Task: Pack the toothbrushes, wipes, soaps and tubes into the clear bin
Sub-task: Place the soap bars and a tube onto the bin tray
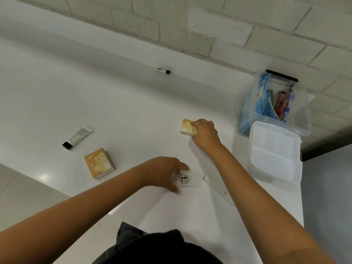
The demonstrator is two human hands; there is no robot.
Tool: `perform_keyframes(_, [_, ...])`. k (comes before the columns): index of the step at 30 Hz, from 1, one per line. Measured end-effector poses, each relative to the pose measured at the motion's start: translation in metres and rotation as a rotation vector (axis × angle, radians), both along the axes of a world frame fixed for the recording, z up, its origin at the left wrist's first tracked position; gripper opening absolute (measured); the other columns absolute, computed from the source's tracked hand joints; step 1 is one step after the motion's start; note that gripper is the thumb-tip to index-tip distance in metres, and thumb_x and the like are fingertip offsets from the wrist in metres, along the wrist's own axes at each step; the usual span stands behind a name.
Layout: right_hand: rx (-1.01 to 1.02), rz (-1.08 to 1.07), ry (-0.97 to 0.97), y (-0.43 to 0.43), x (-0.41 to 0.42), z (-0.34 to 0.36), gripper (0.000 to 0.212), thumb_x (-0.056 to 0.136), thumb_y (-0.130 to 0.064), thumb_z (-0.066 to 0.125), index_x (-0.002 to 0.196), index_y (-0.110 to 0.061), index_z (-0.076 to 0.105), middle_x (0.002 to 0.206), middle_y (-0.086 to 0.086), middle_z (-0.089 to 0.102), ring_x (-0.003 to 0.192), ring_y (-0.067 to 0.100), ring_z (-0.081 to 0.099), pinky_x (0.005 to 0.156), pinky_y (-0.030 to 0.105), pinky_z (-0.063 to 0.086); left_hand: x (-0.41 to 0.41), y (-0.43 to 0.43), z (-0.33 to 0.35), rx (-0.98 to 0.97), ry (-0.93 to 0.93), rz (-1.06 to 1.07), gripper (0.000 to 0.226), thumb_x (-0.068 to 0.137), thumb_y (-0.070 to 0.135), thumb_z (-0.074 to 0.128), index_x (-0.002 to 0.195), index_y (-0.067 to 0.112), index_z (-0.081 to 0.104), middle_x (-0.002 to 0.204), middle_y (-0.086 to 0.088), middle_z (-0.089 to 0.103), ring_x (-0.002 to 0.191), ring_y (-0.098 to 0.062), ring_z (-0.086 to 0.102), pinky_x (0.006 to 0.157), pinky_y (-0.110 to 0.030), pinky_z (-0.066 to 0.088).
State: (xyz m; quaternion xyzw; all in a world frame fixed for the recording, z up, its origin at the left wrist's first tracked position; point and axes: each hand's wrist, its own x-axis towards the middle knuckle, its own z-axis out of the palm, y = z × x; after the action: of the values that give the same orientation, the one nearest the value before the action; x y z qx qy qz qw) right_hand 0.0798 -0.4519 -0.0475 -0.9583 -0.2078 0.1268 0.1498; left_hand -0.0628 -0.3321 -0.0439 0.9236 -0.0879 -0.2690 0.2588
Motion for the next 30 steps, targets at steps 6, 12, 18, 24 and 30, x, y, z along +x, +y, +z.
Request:
perform_keyframes(6, [0.058,-0.078,0.012,-0.003,-0.003,0.003,0.049,0.083,0.001,0.053,0.129,-0.016,0.050,0.124,0.011,0.053,0.117,0.031,0.042,0.095,0.039,0.040,-0.001,-0.001,-0.001,0.025,-0.014,0.024,0.063,0.073,0.034,0.072,0.131,0.031,0.048,0.114,0.003,0.058,0.101,-0.016,0.057,0.084,-0.027,0.045])
perform_keyframes(12, [0.169,-0.138,-0.014,-0.009,-0.002,-0.002,0.046,0.081,-0.005,0.059,0.126,-0.011,0.049,0.126,0.012,0.052,0.114,0.032,0.049,0.092,0.040,0.044,0.004,0.010,0.002,-0.225,0.037,0.285,0.047,0.068,0.025,0.077,0.113,0.030,0.063,0.097,0.012,0.058,0.088,-0.023,0.066,0.073,-0.028,0.056])
perform_keyframes(18, [0.356,-0.180,-0.055,-0.019,-0.007,0.007,0.041,0.080,-0.008,0.061,0.121,-0.007,0.054,0.123,0.011,0.051,0.104,0.027,0.057,0.081,0.026,0.043,0.013,0.019,0.017,-0.362,-0.022,0.486,0.044,0.068,0.019,0.080,0.109,0.023,0.063,0.089,0.014,0.060,0.070,-0.008,0.062,0.065,-0.016,0.054])
perform_keyframes(24, [0.633,-0.292,0.025,-0.034,-0.016,0.034,0.051,0.068,-0.002,0.072,0.115,-0.011,0.055,0.120,0.006,0.050,0.093,0.013,0.052,0.079,0.019,0.040,0.032,0.014,0.034,-0.521,-0.088,0.630,0.045,0.069,0.013,0.079,0.109,0.020,0.058,0.091,0.010,0.059,0.066,-0.007,0.057,0.055,-0.008,0.050])
perform_keyframes(30, [0.876,-0.424,0.057,-0.067,-0.019,0.068,0.053,0.068,0.001,0.074,0.112,-0.016,0.051,0.094,-0.014,0.054,0.079,-0.002,0.053,0.058,0.000,0.043,0.054,-0.001,0.053,-0.591,-0.136,0.657,0.043,0.070,0.017,0.079,0.105,0.026,0.055,0.089,0.015,0.057,0.065,-0.003,0.055,0.054,-0.003,0.044])
